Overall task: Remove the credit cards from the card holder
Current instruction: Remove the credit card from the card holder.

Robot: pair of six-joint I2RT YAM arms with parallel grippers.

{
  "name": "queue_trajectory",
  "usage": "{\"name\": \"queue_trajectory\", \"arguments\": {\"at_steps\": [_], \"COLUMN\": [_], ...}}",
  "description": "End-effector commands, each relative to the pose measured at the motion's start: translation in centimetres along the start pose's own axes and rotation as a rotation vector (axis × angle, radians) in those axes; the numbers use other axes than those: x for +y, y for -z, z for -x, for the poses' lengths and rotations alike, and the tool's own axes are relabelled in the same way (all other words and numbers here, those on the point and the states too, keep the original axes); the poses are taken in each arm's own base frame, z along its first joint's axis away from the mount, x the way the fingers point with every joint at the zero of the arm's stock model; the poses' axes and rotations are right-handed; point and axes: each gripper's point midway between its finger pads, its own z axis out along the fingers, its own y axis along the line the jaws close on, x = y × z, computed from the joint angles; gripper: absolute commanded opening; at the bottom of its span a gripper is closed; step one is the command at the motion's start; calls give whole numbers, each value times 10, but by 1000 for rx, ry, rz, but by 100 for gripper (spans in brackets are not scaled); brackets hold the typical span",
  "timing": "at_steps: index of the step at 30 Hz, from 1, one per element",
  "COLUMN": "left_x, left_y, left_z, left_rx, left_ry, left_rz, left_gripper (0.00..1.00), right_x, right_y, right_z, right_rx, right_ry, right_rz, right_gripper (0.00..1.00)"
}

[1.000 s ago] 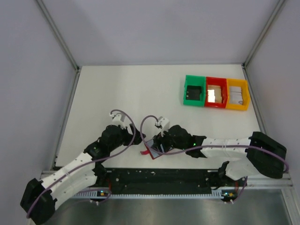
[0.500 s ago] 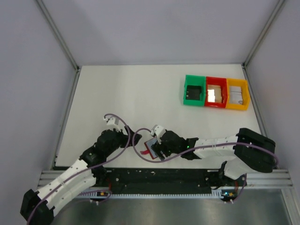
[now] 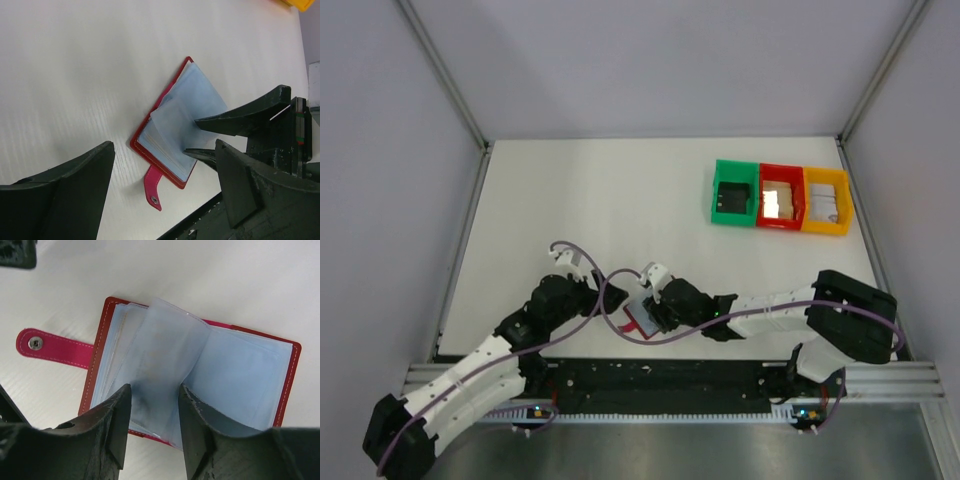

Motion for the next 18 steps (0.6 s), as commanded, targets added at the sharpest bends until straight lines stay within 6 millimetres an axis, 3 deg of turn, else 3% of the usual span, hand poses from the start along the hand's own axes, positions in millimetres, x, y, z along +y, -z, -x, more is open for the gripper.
{"name": "queue_trajectory", "arguments": {"at_steps": [1, 6, 18], "left_x": [-28, -39, -37], "left_y": [-5, -17, -60], "left_z": [8, 3, -5], "left_rx": [3, 66, 194], "left_ry": [3, -5, 13], "left_rz": [-120, -158, -83], "left_gripper": [85, 85, 86], "right_x": [-7, -2, -1], "right_y": [-1, -4, -4], "right_z": [-47, -49, -48], "right_rx": [118, 101, 90], "right_ry": [-6, -70, -95], "right_rz": [-33, 3, 12], "right_gripper": [39, 31, 31]}}
